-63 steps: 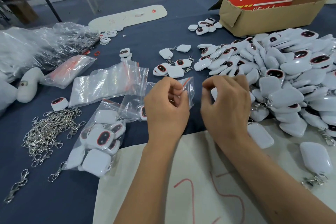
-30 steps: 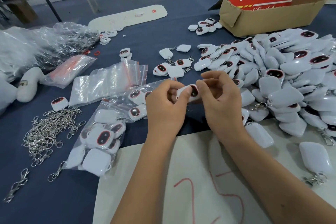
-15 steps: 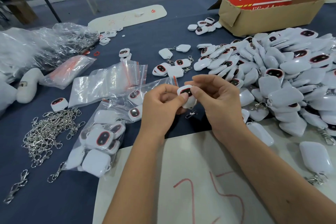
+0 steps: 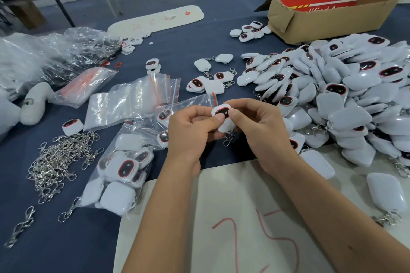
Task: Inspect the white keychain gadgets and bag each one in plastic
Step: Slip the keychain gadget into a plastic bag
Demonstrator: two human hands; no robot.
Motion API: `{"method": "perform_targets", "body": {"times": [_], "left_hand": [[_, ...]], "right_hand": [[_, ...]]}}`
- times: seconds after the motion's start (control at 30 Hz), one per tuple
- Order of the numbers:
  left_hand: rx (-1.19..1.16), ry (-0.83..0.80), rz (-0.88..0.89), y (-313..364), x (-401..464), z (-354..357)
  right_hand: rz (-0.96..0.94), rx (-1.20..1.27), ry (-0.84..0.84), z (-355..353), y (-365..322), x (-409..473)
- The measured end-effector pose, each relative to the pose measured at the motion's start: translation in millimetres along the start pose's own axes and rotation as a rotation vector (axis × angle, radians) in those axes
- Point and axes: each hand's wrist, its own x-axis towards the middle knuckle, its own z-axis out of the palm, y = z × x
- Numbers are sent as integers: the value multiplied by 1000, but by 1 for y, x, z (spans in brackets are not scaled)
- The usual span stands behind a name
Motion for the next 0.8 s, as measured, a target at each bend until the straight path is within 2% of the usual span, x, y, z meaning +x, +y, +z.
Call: {"method": "perform_targets", "body": {"times": [0.8], "left_hand": [[159,-26,112,-9,2,2]], "right_hand": [[-3,-63,65,0,0,0]]}}
